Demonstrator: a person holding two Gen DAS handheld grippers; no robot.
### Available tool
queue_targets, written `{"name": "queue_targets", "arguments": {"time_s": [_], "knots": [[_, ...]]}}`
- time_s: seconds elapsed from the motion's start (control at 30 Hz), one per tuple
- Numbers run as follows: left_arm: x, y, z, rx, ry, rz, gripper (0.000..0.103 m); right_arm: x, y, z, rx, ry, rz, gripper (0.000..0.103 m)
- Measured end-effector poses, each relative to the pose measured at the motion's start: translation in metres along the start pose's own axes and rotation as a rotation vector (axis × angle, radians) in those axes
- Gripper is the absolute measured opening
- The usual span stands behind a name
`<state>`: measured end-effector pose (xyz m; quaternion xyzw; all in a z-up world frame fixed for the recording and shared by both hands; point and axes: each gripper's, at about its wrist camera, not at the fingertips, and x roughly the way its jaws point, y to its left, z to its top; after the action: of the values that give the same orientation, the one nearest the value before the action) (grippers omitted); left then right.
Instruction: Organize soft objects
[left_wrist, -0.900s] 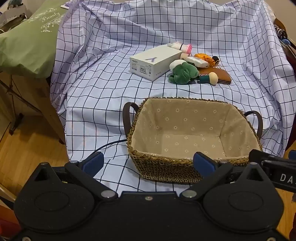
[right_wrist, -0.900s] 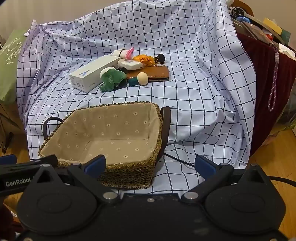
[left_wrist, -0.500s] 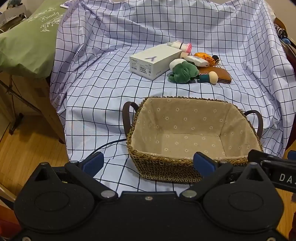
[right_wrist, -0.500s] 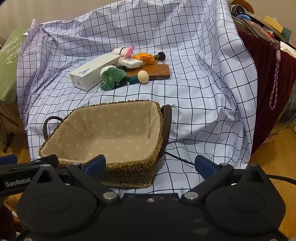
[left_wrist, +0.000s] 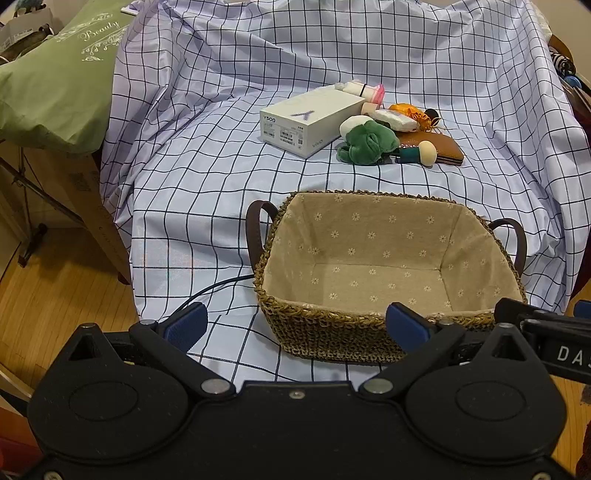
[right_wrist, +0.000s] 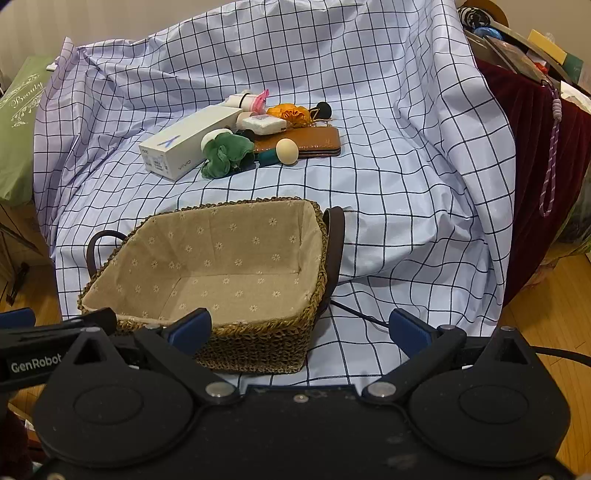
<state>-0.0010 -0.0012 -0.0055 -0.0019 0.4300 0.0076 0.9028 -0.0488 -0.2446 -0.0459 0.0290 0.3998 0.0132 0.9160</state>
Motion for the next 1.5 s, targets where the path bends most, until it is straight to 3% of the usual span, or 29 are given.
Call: {"name": "queue_targets", "arguments": {"time_s": [1.5], "knots": [[0.0017,0.0012,-0.0084,-0.004,0.011,-0.003,0.1,0.0011,0.0021,-0.0024,0.002,0.012,0.005,0.103]]}}
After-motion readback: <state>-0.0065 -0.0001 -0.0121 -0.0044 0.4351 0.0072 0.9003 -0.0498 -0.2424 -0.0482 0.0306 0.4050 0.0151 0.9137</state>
